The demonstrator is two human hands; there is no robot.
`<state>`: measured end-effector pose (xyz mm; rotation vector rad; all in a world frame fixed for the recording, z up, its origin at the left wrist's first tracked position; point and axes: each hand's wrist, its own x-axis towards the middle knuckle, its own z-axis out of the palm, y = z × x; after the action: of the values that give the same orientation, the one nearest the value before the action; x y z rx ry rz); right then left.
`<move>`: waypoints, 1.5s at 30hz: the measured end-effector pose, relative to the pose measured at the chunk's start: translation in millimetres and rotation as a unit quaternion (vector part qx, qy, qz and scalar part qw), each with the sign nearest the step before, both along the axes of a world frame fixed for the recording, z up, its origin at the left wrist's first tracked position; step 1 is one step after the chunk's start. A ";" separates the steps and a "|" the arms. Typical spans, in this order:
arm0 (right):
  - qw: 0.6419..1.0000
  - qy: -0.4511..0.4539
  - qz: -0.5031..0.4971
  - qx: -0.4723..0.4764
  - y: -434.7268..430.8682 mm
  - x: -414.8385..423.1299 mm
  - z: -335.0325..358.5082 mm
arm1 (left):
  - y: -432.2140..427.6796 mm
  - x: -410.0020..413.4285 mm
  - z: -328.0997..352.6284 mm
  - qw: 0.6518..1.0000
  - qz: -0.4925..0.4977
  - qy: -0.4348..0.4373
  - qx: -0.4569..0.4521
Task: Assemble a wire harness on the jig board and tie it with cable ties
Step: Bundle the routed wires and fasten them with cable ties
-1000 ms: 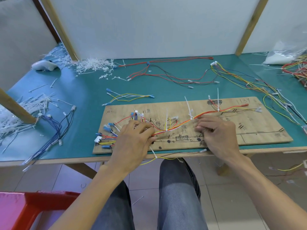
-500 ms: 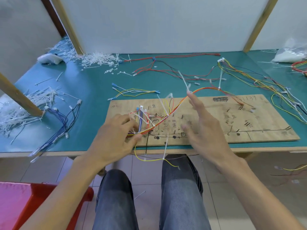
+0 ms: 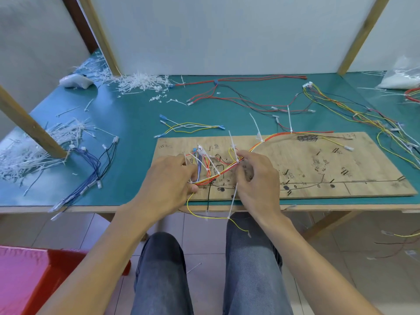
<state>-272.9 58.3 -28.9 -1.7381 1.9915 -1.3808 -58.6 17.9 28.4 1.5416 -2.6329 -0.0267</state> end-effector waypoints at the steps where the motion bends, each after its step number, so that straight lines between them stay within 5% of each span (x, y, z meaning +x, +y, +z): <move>1: 1.000 0.008 -0.003 -0.007 0.2 0.1 -1.5 | 0.0 -1.1 -1.0 1.000 0.002 -0.003 -0.006; 10: 0.996 0.087 -0.024 -0.023 0.1 4.9 -9.5 | 5.0 -3.9 -7.0 0.999 0.024 0.025 -0.027; 27: 0.996 0.068 -0.037 -0.033 2.0 3.9 -11.3 | 7.0 5.0 -6.7 0.998 -0.010 0.042 -0.044; 36: 0.993 0.084 -0.012 -0.083 -1.3 0.7 -16.5 | -4.8 18.5 0.2 0.963 -0.006 0.268 -0.006; 45: 0.987 0.144 0.010 -0.067 -2.9 0.9 -17.8 | -28.4 31.6 6.8 0.969 -0.116 0.213 -0.052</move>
<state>-271.9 55.4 -46.8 -2.1203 2.0528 -1.3511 -27.0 -10.5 35.1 1.0465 -2.4048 -0.2074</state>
